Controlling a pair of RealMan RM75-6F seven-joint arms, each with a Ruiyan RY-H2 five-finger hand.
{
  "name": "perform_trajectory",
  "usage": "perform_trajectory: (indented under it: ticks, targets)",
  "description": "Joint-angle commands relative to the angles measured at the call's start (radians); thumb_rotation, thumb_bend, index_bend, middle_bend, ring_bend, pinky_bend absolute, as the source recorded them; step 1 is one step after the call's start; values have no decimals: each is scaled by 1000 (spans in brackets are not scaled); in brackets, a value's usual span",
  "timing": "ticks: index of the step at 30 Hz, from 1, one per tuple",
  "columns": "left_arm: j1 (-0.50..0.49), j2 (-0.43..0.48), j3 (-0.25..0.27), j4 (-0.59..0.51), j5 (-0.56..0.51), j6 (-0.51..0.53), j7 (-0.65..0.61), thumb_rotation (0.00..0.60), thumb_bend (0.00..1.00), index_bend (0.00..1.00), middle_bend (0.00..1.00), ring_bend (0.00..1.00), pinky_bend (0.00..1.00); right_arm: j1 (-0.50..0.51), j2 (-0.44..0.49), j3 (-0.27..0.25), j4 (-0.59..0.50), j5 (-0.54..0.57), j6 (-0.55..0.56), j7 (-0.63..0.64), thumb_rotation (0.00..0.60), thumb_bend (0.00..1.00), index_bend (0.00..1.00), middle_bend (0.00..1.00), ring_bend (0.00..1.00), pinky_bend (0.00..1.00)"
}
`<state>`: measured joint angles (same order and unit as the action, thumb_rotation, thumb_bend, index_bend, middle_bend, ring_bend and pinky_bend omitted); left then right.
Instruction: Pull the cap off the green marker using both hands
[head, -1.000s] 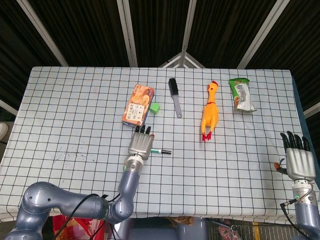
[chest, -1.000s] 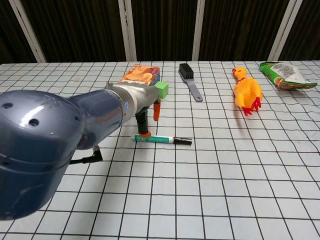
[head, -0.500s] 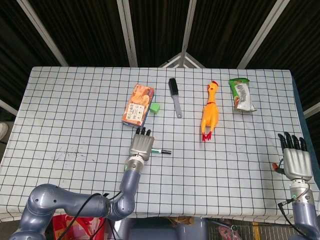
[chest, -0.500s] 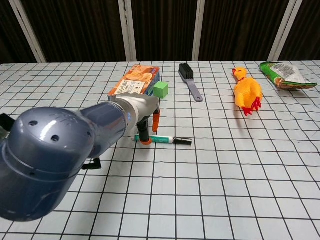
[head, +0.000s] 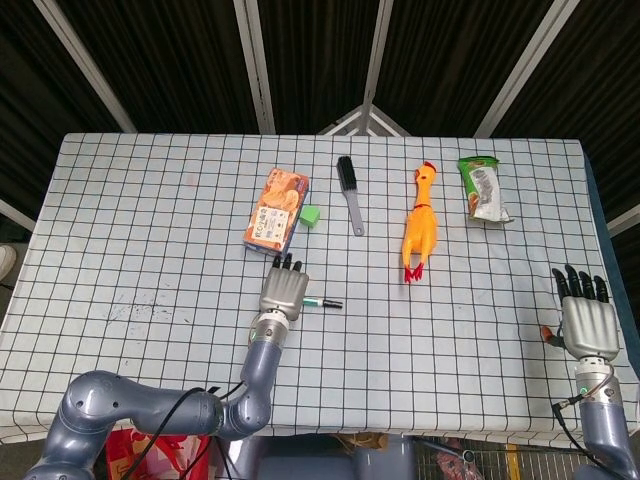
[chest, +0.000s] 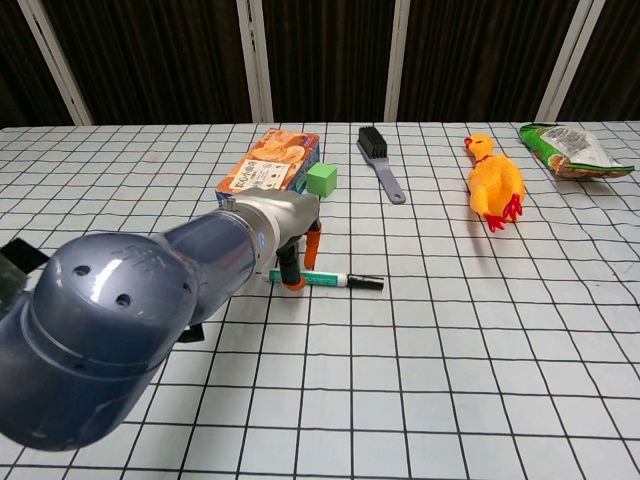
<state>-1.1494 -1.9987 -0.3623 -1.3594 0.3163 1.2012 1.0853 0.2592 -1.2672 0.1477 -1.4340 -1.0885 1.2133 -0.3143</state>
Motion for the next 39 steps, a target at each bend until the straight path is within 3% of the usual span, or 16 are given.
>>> perform_trajectory:
  ticks: [1,10,39]
  targets:
    - [0,-6,3,7,13,2,-5,600,481,489,154,0,0,0,-6,0,9,1,-4,6,600,246,101,49,40,36]
    - [4,-10,5,5,28,17,3,600,481,398,145,0,0,-1,-22,-4,40,-3,-14,26,600,246,101,49,40,36]
    - [11,-46,11,51,64,-6,10,600,483,460,146,0,0,1,-66,-7,118,-11,-40,56,600,246,101,49,40,36]
